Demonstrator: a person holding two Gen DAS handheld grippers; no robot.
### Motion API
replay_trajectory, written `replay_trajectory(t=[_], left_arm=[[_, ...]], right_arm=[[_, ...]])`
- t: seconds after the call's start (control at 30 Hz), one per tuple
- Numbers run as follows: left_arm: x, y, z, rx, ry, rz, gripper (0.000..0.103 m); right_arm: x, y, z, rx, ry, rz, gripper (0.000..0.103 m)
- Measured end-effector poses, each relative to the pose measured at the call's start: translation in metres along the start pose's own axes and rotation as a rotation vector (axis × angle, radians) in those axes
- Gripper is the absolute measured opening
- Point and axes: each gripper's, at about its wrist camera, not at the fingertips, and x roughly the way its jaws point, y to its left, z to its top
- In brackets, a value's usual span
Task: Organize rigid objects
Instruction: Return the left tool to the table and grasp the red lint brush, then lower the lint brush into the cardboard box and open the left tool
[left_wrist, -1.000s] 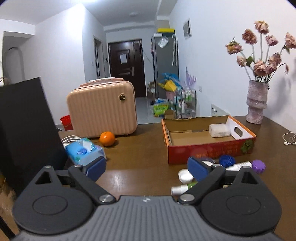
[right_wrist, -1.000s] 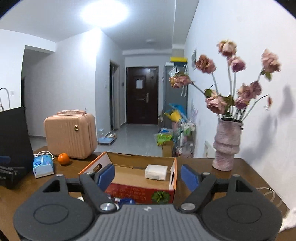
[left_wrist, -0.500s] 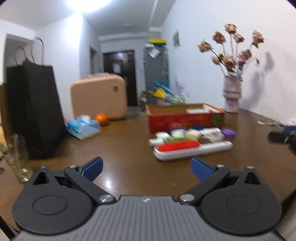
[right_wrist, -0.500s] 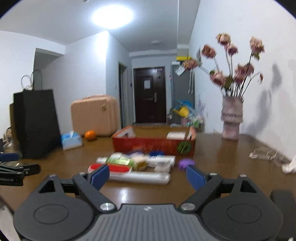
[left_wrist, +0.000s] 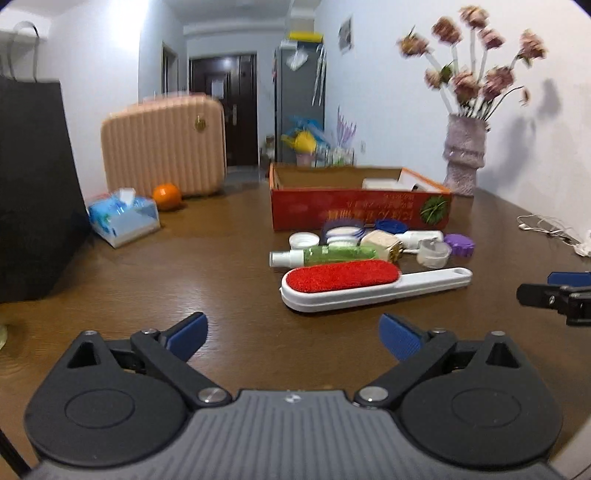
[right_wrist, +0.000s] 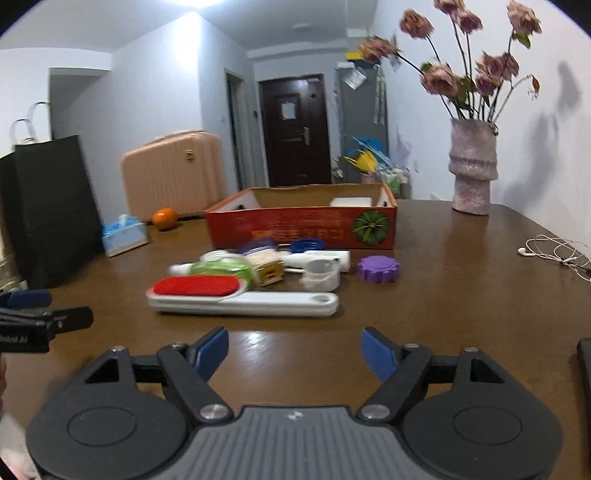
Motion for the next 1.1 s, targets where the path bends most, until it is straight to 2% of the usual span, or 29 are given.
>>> replay_trajectory(t=[0.07, 0.13, 0.17, 0.2, 0.23, 0.3, 0.33, 0.43, 0.47, 0.67, 0.83, 0.9, 1.0, 1.1], left_arm=[[0.023, 0.004, 0.010, -0.030, 0.041, -0.021, 0.090], [0.044, 0.009, 0.019, -0.062, 0.075, -0.046, 0.082], [0.054, 0.010, 0.024, -0.076, 0.094, -0.056, 0.078], [0.064, 0.011, 0.028, -0.090, 0.113, -0.063, 0.075], [0.074, 0.012, 0.032, -0.102, 0.128, -0.071, 0.075], [0.088, 0.015, 0.038, -0.117, 0.142, -0.090, 0.074], [0.094, 0.017, 0.040, -0.131, 0.145, -0.105, 0.072], [0.111, 0.022, 0.041, -0.181, 0.200, -0.143, 0.059], [0.114, 0.024, 0.040, -0.199, 0.209, -0.158, 0.057], [0.119, 0.037, 0.035, -0.303, 0.223, -0.216, 0.058], [0.110, 0.037, 0.033, -0.334, 0.244, -0.225, 0.053], [0.100, 0.033, 0.029, -0.326, 0.257, -0.231, 0.052], [0.077, 0.026, 0.017, -0.308, 0.258, -0.230, 0.052], [0.055, 0.022, 0.005, -0.292, 0.261, -0.241, 0.052]], right_arm=[[0.020, -0.010, 0.011, 0.021, 0.020, -0.009, 0.078], [0.043, -0.023, 0.023, 0.066, 0.059, -0.001, 0.066], [0.055, -0.030, 0.028, 0.092, 0.077, 0.026, 0.054], [0.066, -0.037, 0.033, 0.126, 0.092, 0.059, 0.047], [0.076, -0.043, 0.036, 0.163, 0.107, 0.072, 0.044], [0.094, -0.052, 0.040, 0.212, 0.126, 0.068, 0.033], [0.101, -0.054, 0.042, 0.217, 0.131, 0.061, 0.031], [0.118, -0.054, 0.041, 0.188, 0.159, 0.041, 0.027], [0.123, -0.054, 0.039, 0.180, 0.174, 0.030, 0.023], [0.132, -0.056, 0.035, 0.178, 0.192, 0.049, 0.020], [0.131, -0.061, 0.036, 0.218, 0.206, 0.058, 0.020], [0.123, -0.055, 0.035, 0.186, 0.211, 0.037, 0.014], [0.102, -0.046, 0.026, 0.134, 0.209, 0.013, 0.012], [0.077, -0.045, 0.013, 0.147, 0.210, 0.018, 0.012]])
